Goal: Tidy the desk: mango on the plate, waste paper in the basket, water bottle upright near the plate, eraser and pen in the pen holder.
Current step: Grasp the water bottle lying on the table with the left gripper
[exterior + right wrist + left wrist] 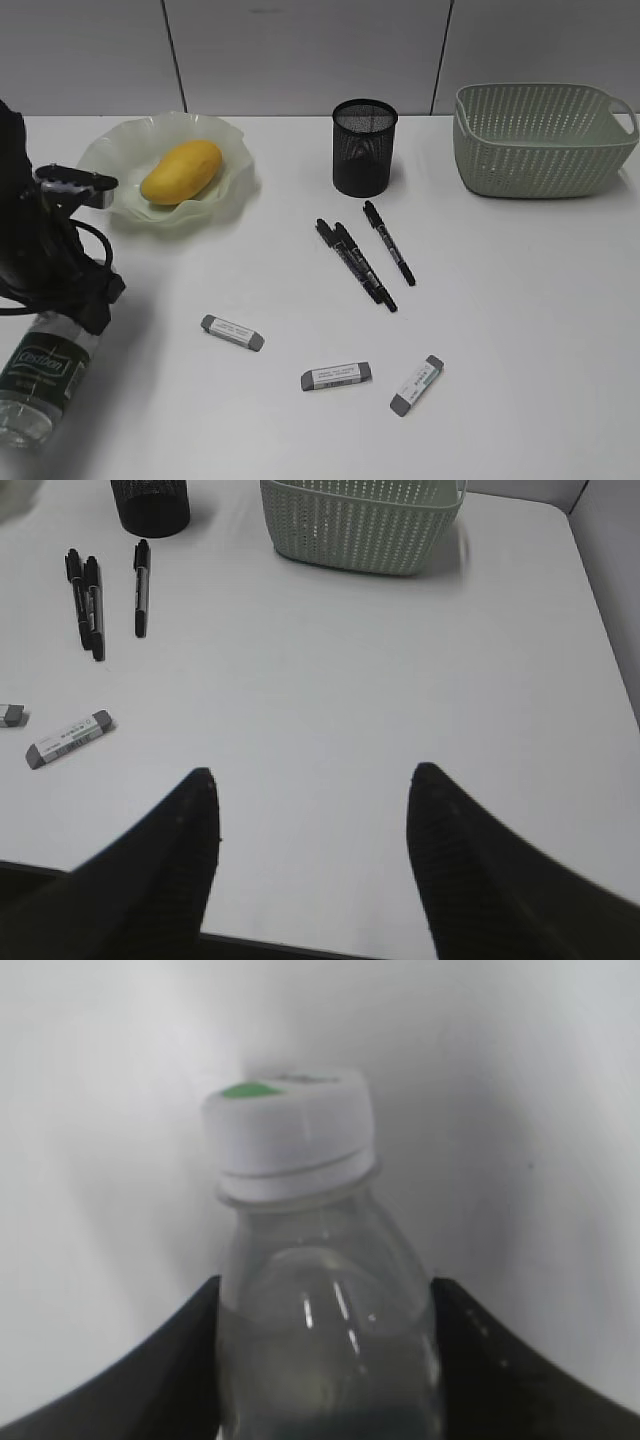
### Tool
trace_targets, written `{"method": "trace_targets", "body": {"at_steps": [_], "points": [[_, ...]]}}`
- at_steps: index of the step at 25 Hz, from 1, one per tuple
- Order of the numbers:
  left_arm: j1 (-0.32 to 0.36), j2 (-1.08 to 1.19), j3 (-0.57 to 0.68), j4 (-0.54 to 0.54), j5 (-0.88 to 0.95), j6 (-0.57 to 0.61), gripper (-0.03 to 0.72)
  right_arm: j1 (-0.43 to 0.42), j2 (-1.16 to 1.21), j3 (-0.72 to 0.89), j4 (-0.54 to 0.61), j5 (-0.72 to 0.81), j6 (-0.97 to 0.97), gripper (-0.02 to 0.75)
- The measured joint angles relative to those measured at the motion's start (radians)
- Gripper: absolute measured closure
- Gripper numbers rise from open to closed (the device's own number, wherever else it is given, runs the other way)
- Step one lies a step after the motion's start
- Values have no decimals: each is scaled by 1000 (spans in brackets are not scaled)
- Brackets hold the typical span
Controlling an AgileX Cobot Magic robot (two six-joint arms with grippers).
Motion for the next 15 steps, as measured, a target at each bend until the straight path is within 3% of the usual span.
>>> {"method": "trace_targets", "body": {"at_steps": [3, 6, 11, 15], "points": [[0, -79, 25, -5, -79, 0, 262, 0, 0, 0, -1, 0, 0, 262], [0, -267, 152, -29, -284, 0, 262, 0, 0, 0, -1, 0, 0, 263], [-1, -592, 496, 0, -854, 1, 263, 0, 0, 0, -1, 0, 0, 263], [24, -581, 688, 50, -1317, 31, 263, 0, 0, 0, -1, 0, 0, 263]]}}
